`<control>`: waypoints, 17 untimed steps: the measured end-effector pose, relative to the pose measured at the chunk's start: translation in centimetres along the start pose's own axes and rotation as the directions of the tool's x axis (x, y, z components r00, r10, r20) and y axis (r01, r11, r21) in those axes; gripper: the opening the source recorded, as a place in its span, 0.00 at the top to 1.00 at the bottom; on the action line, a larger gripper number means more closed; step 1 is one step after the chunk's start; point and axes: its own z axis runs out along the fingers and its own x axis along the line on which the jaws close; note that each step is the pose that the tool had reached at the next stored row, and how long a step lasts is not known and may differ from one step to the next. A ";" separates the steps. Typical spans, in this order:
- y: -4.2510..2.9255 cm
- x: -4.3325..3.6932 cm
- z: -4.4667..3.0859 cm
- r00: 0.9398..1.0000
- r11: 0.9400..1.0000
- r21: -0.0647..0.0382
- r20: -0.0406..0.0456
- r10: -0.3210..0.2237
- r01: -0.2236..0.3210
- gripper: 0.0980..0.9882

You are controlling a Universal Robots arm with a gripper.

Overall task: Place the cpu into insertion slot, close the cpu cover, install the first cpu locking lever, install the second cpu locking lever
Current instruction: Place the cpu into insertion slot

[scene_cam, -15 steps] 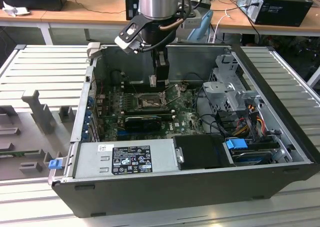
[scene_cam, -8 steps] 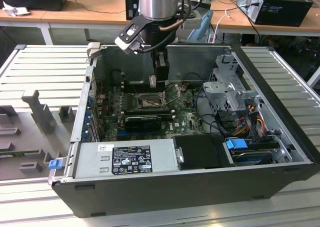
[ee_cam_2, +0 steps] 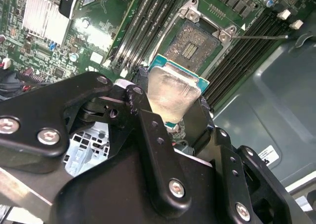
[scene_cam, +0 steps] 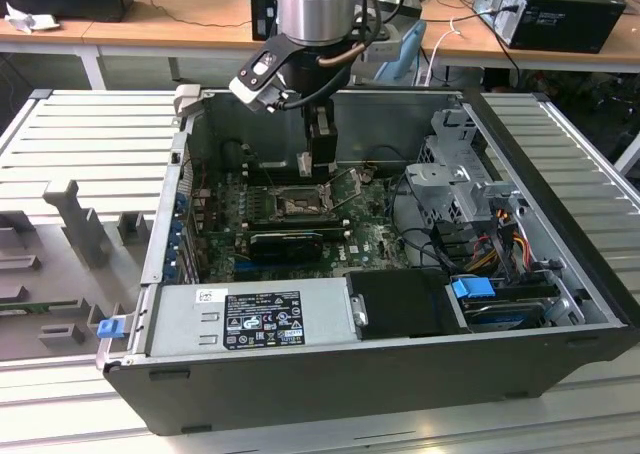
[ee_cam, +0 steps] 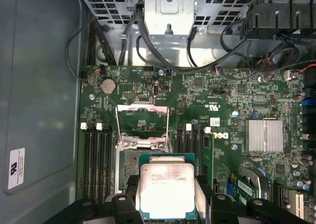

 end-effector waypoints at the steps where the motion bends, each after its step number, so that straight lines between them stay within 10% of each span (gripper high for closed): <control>1: -0.01 0.00 0.07 1.000 1.000 0.001 0.000 0.000 0.000 0.52; 17: -0.12 -0.05 1.40 1.000 1.000 0.011 0.000 0.000 0.000 0.52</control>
